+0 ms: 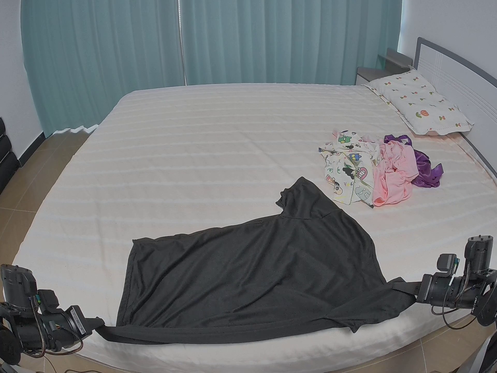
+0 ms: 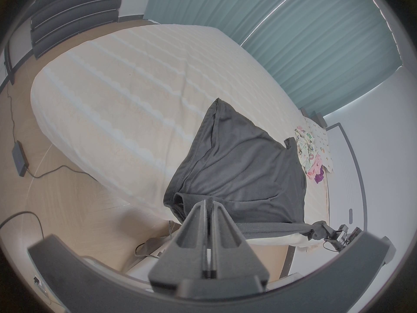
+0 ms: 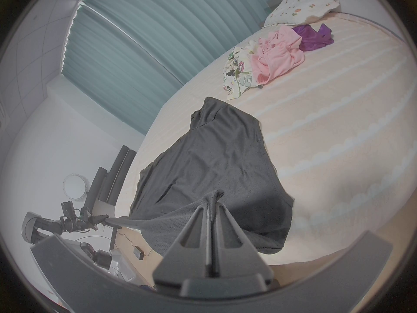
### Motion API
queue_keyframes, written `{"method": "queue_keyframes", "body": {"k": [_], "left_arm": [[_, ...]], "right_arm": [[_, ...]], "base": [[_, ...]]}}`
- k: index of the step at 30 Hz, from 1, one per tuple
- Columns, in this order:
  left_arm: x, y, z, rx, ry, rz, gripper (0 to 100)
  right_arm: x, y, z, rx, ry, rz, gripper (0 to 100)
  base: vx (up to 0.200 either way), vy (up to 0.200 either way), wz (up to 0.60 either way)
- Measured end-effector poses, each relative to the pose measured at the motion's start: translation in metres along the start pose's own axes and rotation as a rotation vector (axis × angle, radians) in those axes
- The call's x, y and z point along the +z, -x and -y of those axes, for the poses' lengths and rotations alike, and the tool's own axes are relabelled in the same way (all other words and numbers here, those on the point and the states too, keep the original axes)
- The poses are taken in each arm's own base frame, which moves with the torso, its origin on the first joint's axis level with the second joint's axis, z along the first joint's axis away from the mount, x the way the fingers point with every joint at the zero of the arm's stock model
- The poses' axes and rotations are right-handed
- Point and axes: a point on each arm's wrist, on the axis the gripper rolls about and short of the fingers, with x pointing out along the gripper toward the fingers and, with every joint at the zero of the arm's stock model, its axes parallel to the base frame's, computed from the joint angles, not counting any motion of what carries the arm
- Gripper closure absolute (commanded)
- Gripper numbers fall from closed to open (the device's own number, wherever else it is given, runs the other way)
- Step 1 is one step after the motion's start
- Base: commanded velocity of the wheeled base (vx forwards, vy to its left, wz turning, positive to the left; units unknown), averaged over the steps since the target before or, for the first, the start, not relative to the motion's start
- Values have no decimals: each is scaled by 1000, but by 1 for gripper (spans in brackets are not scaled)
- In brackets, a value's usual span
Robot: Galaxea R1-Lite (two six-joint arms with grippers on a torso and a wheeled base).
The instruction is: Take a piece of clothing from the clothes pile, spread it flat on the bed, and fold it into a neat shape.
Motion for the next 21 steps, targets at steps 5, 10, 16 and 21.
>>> {"method": "queue_keyframes", "body": {"k": [5, 10, 16, 21], "left_arm": [[2, 1, 2, -2, -5, 1, 100], [10, -4, 4, 14, -3, 4, 100], [22, -20, 6, 61, -9, -10, 100], [33, -37, 7, 69, -17, 3, 100]], "right_arm": [[1, 3, -3, 2, 22, 15, 100], [2, 0, -2, 2, 23, 11, 100], [11, -12, 2, -6, 26, 16, 100], [19, -26, 8, -18, 26, 18, 100]], "base": [[0, 0, 0], [0, 0, 0], [0, 0, 0], [0, 0, 0]]}}
